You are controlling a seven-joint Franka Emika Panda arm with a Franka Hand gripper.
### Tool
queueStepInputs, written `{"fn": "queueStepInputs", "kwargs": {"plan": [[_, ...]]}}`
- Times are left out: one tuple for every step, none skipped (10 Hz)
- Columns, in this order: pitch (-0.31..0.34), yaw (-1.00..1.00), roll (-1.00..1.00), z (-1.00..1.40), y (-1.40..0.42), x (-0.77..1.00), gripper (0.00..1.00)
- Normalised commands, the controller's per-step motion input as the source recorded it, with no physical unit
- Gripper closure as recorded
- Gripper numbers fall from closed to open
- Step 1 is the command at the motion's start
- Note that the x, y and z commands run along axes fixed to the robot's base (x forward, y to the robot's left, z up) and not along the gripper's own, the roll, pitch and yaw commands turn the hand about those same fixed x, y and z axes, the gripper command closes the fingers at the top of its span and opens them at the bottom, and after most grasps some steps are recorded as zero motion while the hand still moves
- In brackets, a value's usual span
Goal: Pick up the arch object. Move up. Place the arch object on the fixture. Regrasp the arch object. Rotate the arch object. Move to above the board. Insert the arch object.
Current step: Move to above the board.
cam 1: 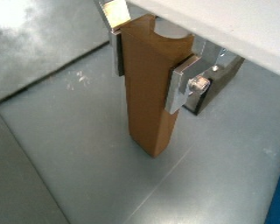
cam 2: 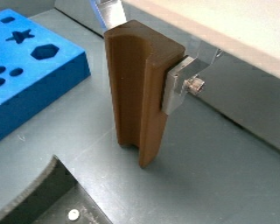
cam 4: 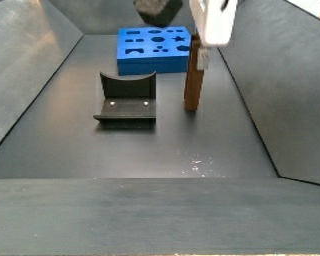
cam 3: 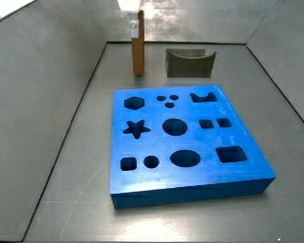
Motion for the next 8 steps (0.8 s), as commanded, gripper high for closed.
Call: {"fn": "queueStepInputs", "kwargs": {"plan": [[0.13,-0.14,-0.18,1.0,0.04,0.08,1.0],[0.127,-0.11,-0.21,1.0,0.04,0.08,1.0],[0.101,-0.09,-0.22,1.0,0.04,0.07,1.0],[0.081,-0.07,-0.23,1.0,0.03,0.06,1.0],[0.061,-0.06,-0.22,1.0,0.03,0.05,1.0],[0.055,-0.05,-0.19,1.0,0.03,0.04,1.0],[0.055,-0.05,-0.19,1.0,0.03,0.04,1.0],[0.055,-0.04,-0.19,1.0,0.04,0.03,1.0]]}}
